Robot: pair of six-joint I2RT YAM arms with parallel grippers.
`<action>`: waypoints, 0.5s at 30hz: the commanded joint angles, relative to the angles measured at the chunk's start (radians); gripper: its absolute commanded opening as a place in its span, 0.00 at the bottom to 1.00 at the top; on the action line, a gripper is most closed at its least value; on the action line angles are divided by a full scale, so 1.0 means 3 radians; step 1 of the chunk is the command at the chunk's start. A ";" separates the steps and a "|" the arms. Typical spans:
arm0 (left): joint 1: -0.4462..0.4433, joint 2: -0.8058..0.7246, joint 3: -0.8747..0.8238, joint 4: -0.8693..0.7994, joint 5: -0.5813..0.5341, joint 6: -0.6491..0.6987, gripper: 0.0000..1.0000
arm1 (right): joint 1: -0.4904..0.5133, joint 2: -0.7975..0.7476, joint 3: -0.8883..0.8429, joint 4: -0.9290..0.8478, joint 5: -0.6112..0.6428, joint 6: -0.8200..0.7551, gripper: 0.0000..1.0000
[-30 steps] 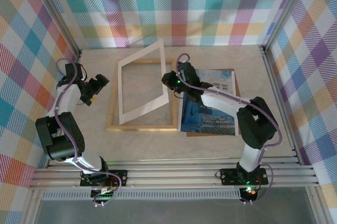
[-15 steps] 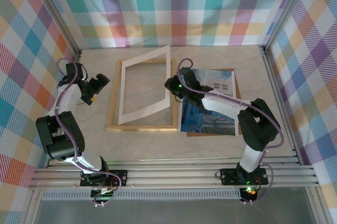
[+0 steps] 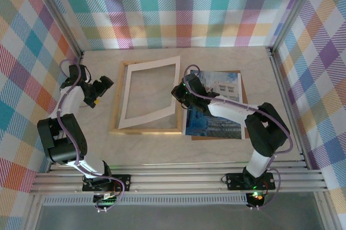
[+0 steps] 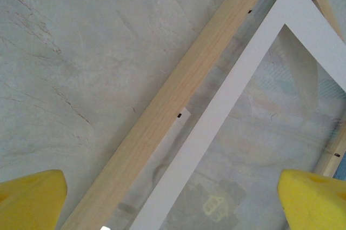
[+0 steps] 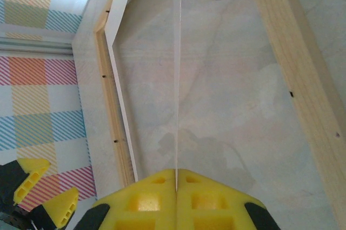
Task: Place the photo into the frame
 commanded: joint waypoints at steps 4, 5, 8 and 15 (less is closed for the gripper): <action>-0.0044 0.0024 -0.0039 -0.0037 -0.0007 0.0053 1.00 | 0.0034 -0.0044 -0.0040 -0.0014 0.0058 0.0024 0.00; -0.0047 0.0023 -0.0036 -0.0037 -0.0008 0.0052 1.00 | 0.0035 -0.0017 -0.0014 -0.0006 0.0046 0.0003 0.00; -0.0050 0.0026 -0.0037 -0.0043 -0.0021 0.0056 1.00 | 0.0034 0.0063 0.0079 -0.0020 0.0029 -0.0035 0.01; -0.0054 0.0023 -0.0030 -0.0047 -0.0018 0.0064 1.00 | 0.0051 0.0216 0.0073 0.0241 0.0011 -0.0038 0.02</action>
